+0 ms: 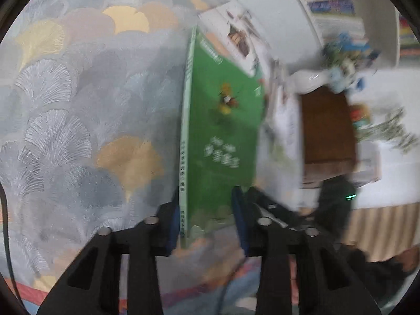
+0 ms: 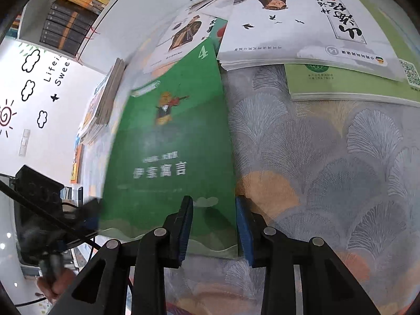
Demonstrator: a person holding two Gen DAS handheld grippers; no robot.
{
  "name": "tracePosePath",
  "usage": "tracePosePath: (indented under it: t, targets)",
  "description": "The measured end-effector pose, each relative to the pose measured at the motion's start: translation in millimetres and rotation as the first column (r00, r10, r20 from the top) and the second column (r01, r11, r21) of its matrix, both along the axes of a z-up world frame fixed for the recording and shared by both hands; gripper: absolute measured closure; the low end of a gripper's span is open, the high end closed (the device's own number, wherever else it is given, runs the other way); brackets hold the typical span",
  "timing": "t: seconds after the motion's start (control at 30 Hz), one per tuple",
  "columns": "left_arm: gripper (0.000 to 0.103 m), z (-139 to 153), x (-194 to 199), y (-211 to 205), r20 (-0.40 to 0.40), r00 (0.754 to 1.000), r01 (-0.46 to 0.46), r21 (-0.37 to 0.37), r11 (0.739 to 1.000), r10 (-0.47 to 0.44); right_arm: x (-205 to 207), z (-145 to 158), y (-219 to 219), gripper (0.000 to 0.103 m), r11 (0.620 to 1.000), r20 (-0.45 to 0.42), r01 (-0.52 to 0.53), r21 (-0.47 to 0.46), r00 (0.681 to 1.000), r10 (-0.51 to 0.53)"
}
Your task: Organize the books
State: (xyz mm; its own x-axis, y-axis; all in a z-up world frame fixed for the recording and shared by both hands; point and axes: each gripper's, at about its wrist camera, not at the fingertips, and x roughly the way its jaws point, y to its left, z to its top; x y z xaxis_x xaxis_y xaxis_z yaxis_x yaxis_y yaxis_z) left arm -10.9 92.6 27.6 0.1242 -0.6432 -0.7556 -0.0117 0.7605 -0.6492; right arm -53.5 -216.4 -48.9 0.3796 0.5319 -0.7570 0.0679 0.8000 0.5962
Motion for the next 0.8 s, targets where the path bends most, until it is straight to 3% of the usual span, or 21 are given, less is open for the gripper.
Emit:
tracePosePath:
  t: [0.1,0.2,0.27,0.4,0.47,0.6,0.73,0.8]
  targets:
    - [0.085,-5,0,-24,0.016,0.999,0.033,0.079,0.996,-0.034,-5,2,3,0.07,1.0,0.012,-0.008,-0.02,1.0,0.008]
    - [0.085,-9,3,-26,-0.02,1.0,-0.016,-0.028,0.999,0.016,6,1,7,0.07,0.999,0.01,-0.027,-0.021,1.0,0.027]
    - [0.085,-4,4,-25,-0.033,0.998,-0.051,-0.106,0.993,0.048,9,-2,1,0.07,0.999,-0.024,-0.033,0.026,0.999,0.034]
    - [0.085,-2,9,-20,-0.094,0.989,-0.134,-0.28,0.951,0.111,10,-14,-20,0.055,0.976,-0.103,-0.015,0.218,0.994,0.039]
    - [0.085,0,7,-20,-0.119,0.984,-0.163,-0.335,0.928,0.13,5,-20,-36,0.048,0.943,-0.114,0.024,0.332,0.993,0.015]
    - [0.085,-1,9,-21,-0.158,0.978,-0.19,-0.393,0.9,0.137,8,-36,-49,0.047,0.88,-0.15,0.073,0.47,0.989,-0.002]
    - [0.085,-7,5,-16,-0.199,0.97,-0.214,-0.419,0.883,0.141,25,-40,-41,0.047,0.842,-0.146,0.071,0.535,0.989,0.01]
    - [0.085,-6,2,-13,-0.198,0.97,-0.207,-0.38,0.902,0.14,34,-37,-31,0.06,0.84,-0.135,0.061,0.538,0.991,0.014]
